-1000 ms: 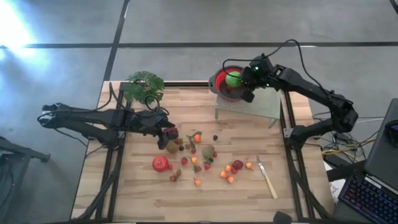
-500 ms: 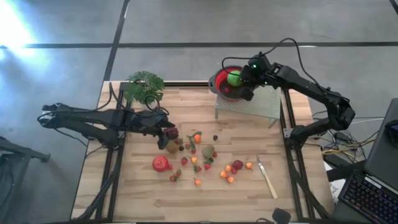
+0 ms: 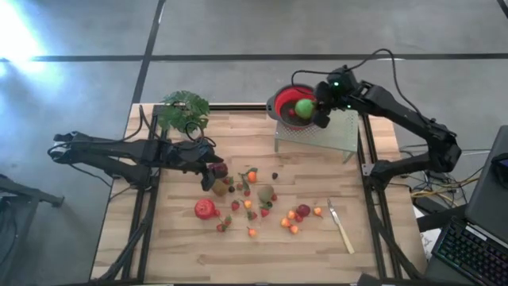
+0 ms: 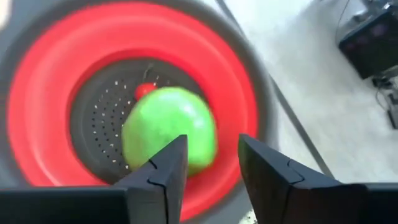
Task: Pick & Place Fruit
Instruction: Put the pear into the strainer bowl on the shelf
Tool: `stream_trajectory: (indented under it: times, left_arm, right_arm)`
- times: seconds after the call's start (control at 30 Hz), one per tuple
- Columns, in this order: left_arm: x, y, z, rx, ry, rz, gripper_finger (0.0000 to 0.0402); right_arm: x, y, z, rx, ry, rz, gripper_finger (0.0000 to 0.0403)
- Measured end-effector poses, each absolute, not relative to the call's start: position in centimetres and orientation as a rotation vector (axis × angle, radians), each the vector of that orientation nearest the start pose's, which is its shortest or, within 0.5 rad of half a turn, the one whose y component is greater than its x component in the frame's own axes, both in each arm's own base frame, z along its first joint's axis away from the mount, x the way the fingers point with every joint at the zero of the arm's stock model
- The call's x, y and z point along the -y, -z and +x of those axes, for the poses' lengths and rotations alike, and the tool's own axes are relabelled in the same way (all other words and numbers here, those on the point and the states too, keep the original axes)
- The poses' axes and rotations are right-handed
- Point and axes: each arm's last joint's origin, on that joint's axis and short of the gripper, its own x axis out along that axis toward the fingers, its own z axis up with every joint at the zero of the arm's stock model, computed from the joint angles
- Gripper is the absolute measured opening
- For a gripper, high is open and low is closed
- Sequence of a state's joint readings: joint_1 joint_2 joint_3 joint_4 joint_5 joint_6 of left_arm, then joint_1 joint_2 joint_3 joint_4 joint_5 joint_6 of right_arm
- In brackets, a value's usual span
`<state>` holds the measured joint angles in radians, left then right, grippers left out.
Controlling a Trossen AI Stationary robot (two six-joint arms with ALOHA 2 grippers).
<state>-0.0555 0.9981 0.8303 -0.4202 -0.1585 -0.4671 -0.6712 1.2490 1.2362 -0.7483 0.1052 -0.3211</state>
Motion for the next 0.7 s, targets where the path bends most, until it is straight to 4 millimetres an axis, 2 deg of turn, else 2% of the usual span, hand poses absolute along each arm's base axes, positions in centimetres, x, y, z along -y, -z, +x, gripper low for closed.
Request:
stream_trajectory:
  times: [0.2, 0.4, 0.7]
  left_arm:
    - [0.7, -29.0, 20.9, -0.550, -0.234, -0.390, 0.0273]
    - [0.7, -29.0, 20.9, -0.550, -0.234, -0.390, 0.0273]
    - [0.7, -29.0, 20.9, -0.549, -0.234, -0.390, 0.0273]
  right_arm:
    - [13.0, -36.8, 18.2, -0.713, 0.514, -0.066, 0.0127]
    - [9.6, -38.0, 17.3, -0.599, 0.351, -0.021, 0.0098]
    - [6.1, -36.8, 16.3, -0.591, 0.231, 0.018, 0.0049]
